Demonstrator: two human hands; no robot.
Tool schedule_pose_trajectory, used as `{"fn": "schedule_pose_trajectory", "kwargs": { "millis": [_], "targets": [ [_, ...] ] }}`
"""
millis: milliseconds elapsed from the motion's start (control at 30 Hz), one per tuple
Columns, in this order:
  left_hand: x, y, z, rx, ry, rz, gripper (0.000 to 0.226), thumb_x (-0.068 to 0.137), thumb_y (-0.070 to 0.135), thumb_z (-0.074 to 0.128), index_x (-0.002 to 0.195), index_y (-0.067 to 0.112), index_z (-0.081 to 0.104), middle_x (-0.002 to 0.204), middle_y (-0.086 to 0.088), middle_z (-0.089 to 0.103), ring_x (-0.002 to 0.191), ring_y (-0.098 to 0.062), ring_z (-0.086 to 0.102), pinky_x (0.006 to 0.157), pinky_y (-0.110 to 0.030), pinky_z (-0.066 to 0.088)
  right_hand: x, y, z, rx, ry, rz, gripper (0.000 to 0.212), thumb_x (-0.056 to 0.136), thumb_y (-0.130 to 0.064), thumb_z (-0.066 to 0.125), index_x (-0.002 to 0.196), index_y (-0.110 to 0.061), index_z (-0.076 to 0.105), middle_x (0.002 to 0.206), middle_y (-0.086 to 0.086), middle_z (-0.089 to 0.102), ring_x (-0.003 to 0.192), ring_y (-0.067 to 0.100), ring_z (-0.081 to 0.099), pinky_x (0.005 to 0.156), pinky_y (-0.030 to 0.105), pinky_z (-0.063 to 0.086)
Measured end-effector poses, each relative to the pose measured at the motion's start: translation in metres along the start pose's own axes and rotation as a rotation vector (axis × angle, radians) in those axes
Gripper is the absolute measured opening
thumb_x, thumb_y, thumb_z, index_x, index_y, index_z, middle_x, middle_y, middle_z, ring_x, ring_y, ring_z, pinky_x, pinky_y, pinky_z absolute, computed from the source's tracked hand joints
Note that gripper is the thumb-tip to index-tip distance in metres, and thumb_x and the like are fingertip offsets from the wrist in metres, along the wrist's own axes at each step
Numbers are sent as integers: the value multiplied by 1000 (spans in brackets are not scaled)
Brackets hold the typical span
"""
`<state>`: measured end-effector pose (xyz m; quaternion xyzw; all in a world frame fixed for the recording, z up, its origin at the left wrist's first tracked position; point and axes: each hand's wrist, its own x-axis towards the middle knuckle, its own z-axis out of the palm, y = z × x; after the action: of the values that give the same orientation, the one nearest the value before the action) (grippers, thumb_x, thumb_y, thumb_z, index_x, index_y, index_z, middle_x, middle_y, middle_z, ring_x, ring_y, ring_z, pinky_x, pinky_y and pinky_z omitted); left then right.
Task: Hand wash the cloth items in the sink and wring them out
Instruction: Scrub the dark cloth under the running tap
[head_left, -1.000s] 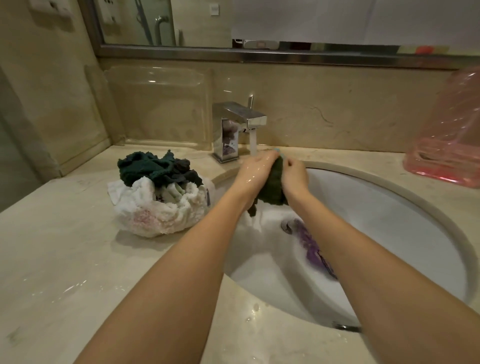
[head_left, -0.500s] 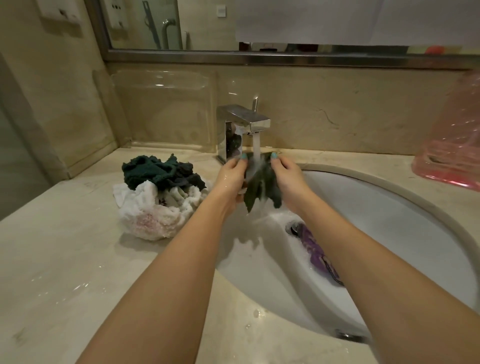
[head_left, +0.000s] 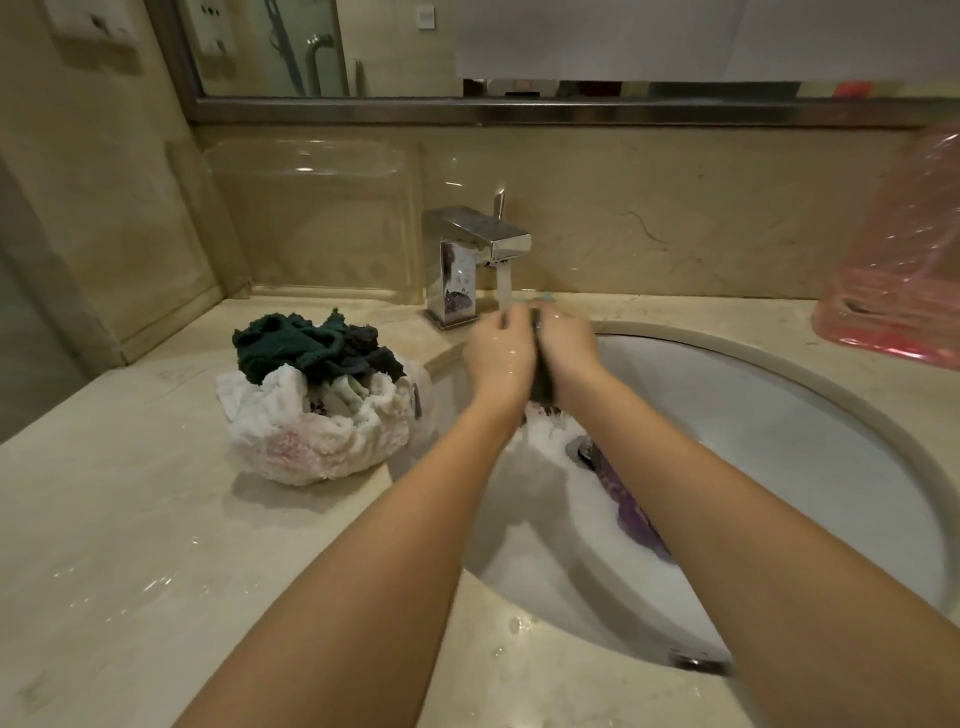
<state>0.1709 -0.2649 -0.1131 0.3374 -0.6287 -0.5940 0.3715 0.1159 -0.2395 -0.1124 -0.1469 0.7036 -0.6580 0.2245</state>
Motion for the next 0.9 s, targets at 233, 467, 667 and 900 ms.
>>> {"fn": "schedule_pose_trajectory", "kwargs": {
  "millis": [233, 467, 667, 900],
  "targets": [
    [8, -3, -3, -78, -33, -114, 32, 98, 35, 53, 77, 14, 66, 87, -11, 68, 76, -22, 62, 67, -33, 51, -25, -8, -3, -324, 95, -383, 49, 103, -38, 35, 90, -6, 69, 94, 15, 69, 88, 30, 61, 81, 40, 49],
    [14, -11, -23, -89, -27, -179, 32, 94, 35, 51, 91, 9, 68, 96, -17, 69, 96, -33, 67, 91, -46, 55, -28, -7, 11, -366, -54, -393, 47, 102, -32, 42, 57, -18, 48, 62, 1, 53, 62, 17, 49, 58, 30, 38],
    [-15, 4, 6, 105, -124, 40, 30, 93, 23, 50, 79, 1, 65, 75, -15, 64, 73, -27, 61, 69, -34, 53, 9, 13, -17, -63, 34, -36, 32, 96, -22, 48, 68, -13, 61, 71, 10, 63, 79, 29, 62, 71, 38, 50],
    [22, -9, -24, -16, 61, -141, 30, 100, 24, 46, 76, 11, 59, 77, -5, 60, 75, -20, 58, 69, -32, 47, -22, 7, 15, -284, -91, -453, 40, 97, -24, 51, 66, 0, 62, 62, 10, 55, 63, 21, 48, 62, 31, 38]
  ]
}}
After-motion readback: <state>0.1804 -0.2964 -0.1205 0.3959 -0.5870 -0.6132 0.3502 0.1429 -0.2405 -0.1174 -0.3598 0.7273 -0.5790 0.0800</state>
